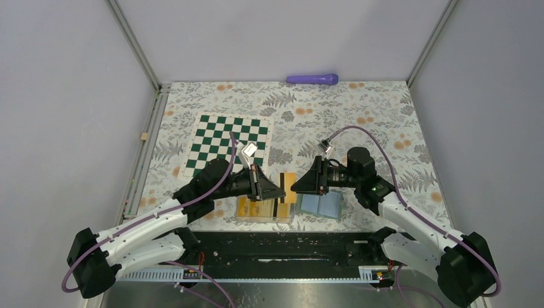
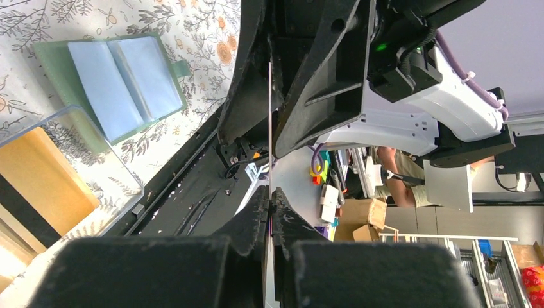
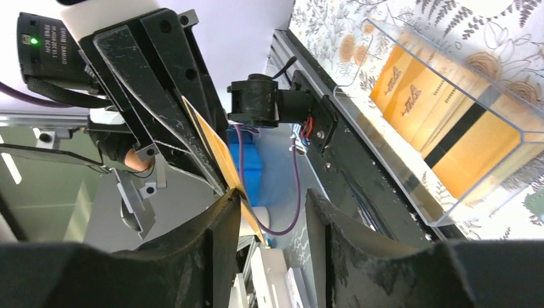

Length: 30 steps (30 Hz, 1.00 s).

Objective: Put the credit cards into the card holder
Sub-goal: Pick up the credit card from the storage box.

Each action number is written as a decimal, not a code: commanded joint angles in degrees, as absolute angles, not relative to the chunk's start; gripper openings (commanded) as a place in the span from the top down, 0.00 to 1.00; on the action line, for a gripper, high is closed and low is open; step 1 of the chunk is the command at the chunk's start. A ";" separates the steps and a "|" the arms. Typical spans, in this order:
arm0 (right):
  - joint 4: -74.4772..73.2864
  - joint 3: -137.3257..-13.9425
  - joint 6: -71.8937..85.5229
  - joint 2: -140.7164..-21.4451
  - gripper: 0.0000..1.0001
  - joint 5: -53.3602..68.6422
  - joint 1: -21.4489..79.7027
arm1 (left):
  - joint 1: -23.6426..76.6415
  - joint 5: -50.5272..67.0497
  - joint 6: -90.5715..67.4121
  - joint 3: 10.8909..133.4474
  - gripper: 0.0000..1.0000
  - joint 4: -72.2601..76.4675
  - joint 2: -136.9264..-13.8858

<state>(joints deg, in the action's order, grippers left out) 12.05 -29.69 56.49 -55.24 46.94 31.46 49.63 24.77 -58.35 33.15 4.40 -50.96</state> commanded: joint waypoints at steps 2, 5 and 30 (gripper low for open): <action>30.05 -27.74 65.23 -56.92 0.54 52.98 31.27 | 49.68 27.42 -59.38 32.72 1.00 10.48 -51.29; 35.69 -27.44 67.82 -58.49 0.62 56.40 31.26 | 49.70 27.67 -59.83 32.44 1.00 11.85 -52.11; -17.93 -21.24 44.31 -38.19 1.00 36.77 14.95 | 53.12 14.06 -48.13 54.25 0.47 -11.48 -78.29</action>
<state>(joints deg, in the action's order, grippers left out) -5.39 -24.47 48.53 -41.93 41.45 22.37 50.83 19.66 -51.86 46.54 -7.18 -73.36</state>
